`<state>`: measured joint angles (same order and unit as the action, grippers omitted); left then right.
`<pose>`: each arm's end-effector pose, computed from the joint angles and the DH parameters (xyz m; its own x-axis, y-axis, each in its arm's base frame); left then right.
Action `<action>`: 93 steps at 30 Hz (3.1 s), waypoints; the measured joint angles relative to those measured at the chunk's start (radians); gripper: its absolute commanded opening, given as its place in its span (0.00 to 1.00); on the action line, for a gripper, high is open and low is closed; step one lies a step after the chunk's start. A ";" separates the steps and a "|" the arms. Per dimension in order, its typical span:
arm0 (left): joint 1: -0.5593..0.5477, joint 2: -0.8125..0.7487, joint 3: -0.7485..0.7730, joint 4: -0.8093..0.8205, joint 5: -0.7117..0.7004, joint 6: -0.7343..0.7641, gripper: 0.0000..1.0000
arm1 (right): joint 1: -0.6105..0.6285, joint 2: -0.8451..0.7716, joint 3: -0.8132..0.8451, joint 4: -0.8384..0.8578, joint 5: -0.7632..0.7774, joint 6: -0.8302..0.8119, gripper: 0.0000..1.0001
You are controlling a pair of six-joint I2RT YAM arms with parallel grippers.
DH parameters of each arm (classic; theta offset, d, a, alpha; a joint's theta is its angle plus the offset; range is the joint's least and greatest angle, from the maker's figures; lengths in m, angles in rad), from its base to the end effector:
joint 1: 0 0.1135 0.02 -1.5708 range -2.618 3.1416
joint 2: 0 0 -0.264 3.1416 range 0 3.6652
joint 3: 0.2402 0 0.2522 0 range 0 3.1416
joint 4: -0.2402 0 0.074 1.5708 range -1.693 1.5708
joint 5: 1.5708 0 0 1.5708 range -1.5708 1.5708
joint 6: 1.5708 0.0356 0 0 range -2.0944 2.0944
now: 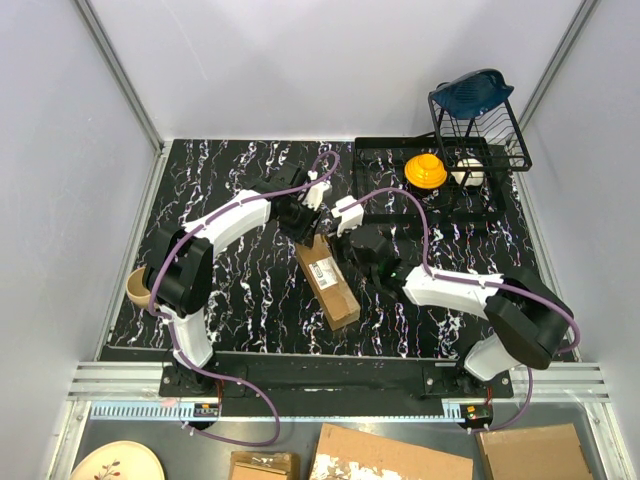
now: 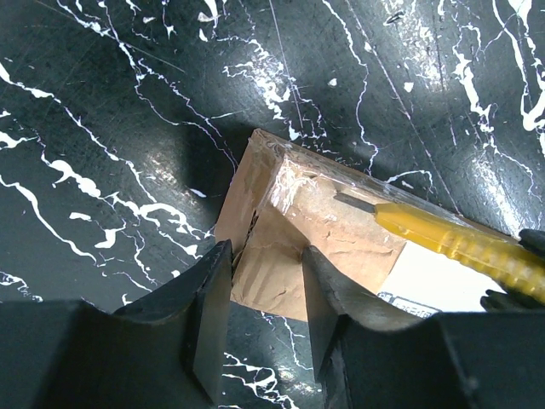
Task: Unpack the express box
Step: Cut the express box at the center of the board.
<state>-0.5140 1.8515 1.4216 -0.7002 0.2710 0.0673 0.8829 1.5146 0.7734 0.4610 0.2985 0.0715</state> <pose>0.3323 -0.1986 0.2217 -0.7473 0.4963 -0.4419 0.6248 0.7512 -0.2129 0.2177 0.2485 0.2261 -0.2151 -0.1542 -0.9644 -0.5450 0.8383 -0.0125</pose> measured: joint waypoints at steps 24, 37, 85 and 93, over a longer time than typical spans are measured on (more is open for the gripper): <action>-0.015 -0.002 -0.004 0.006 0.011 0.002 0.39 | 0.022 -0.078 -0.025 -0.095 0.025 0.032 0.00; -0.037 -0.002 -0.004 -0.002 0.010 -0.002 0.38 | 0.054 -0.137 -0.061 -0.138 0.074 0.071 0.00; -0.109 0.024 0.027 -0.025 -0.023 -0.069 0.00 | 0.220 -0.275 -0.061 -0.449 0.262 0.282 0.00; -0.118 0.025 0.024 -0.022 -0.051 -0.076 0.00 | 0.260 -0.277 -0.024 -0.558 0.277 0.303 0.00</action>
<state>-0.6319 1.8767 1.4460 -0.7223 0.2199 -0.0086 1.1427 1.2377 0.7498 -0.0967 0.5751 0.3748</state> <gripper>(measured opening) 0.237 0.236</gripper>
